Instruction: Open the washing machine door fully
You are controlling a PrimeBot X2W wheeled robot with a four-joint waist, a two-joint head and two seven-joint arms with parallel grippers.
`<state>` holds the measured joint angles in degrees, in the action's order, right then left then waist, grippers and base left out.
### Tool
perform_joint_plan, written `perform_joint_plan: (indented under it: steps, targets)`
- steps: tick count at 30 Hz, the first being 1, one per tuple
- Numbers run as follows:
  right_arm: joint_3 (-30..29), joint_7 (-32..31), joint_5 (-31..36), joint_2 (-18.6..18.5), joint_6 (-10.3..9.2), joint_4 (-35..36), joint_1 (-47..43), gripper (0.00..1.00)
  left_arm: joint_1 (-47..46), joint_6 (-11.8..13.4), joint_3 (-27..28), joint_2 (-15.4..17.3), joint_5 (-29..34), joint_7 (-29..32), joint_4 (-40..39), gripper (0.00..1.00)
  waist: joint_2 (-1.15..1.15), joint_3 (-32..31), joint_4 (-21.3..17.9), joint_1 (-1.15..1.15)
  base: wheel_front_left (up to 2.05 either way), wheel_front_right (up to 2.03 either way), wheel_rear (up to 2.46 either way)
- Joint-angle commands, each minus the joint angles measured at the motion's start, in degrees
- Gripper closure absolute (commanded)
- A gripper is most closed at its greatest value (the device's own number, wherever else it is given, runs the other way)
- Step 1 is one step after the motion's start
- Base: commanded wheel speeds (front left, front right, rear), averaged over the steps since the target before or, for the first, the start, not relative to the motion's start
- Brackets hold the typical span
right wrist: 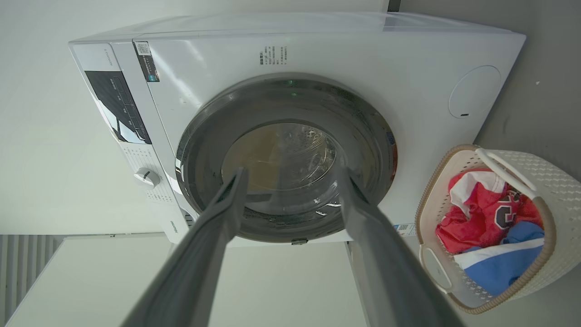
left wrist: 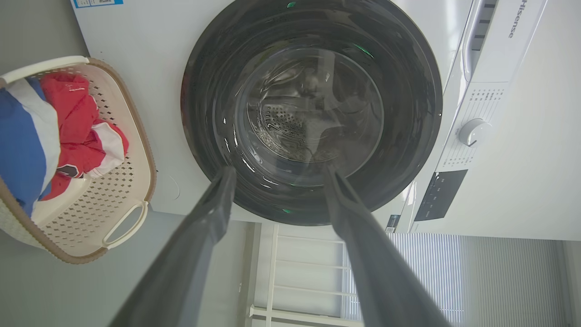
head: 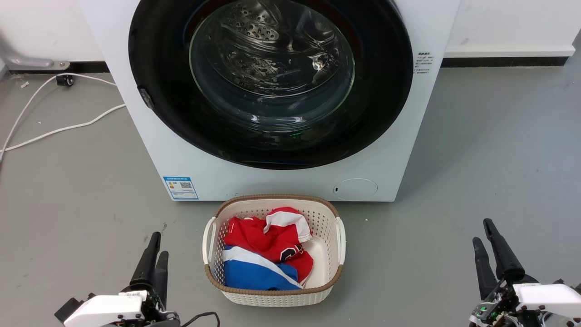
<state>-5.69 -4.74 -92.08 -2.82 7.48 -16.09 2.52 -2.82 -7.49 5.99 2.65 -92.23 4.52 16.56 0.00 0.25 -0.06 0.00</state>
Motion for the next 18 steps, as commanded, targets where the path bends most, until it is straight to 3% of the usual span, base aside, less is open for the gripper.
perform_joint_plan:
  steps: [1,10,18]
  targets:
    - [0.21,0.6,0.6,-0.09,0.0,1.46,0.68,0.0,-0.54,0.0,0.16,0.11,0.65,-0.57,-1.23,0.0,0.0,0.02,-0.01,0.0,0.0,0.0,0.0]
    - [0.19,3.01,3.82,-0.09,0.0,1.81,0.34,0.0,-0.06,0.0,0.53,0.13,3.76,-2.96,-0.62,0.0,0.0,0.15,-0.11,0.0,0.0,0.0,0.0]
    - [-1.69,4.98,11.33,-0.1,0.0,2.52,0.82,0.0,0.11,0.0,1.14,0.15,9.25,-4.89,-1.59,0.0,0.0,0.37,-0.14,0.0,0.0,0.0,0.0]
